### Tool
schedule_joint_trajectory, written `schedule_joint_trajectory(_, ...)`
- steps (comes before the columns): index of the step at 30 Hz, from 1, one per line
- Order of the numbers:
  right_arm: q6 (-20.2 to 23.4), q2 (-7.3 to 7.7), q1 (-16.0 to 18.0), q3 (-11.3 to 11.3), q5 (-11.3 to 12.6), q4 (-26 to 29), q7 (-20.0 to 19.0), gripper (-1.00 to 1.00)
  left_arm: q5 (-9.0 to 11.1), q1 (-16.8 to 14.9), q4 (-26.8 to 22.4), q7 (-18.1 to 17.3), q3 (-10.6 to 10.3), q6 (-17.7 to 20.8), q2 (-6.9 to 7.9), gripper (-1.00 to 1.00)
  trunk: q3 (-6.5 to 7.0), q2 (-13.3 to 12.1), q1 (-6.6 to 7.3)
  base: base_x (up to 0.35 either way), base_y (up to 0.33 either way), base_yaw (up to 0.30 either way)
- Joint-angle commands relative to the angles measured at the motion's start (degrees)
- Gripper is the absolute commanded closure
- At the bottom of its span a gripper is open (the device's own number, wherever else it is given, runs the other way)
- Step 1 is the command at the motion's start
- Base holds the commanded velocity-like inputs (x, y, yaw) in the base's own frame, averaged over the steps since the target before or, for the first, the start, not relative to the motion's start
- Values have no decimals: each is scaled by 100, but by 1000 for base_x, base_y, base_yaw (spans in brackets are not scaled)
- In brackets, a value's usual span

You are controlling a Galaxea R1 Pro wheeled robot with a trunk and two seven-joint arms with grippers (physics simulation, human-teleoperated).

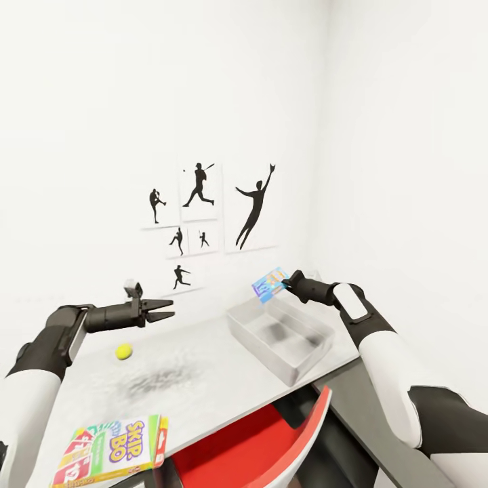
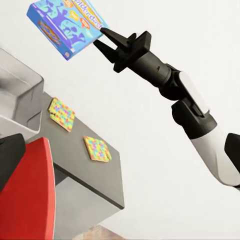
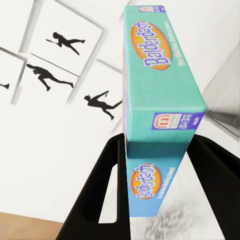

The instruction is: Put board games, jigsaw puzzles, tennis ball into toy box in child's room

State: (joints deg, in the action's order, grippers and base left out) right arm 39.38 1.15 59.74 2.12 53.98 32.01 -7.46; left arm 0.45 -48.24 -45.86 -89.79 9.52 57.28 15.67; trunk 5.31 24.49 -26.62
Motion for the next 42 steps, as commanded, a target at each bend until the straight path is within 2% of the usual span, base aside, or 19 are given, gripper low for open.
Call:
schedule_joint_trajectory(1, 30, -2, 2, 24, -25, -2, -28, 100, 2, -1, 3, 18, 16, 59, 6, -100, -2, 3, -5, 237, 0, 0)
schedule_joint_trajectory(5, 34, -1, 2, 25, -27, -2, -28, 100, 12, -1, 4, 295, 43, 42, 13, -100, -2, 3, -5, 144, 0, 0)
schedule_joint_trajectory(11, 28, -1, 7, 27, -21, -2, -29, 100, 10, 0, 5, 383, 50, 41, 15, -100, -2, 3, -5, 103, 0, 0)
schedule_joint_trajectory(42, 28, -5, 28, -2, -25, -8, -21, 100, 17, 8, -37, 381, 41, 28, 6, -100, -15, 3, -5, 74, -30, 24)
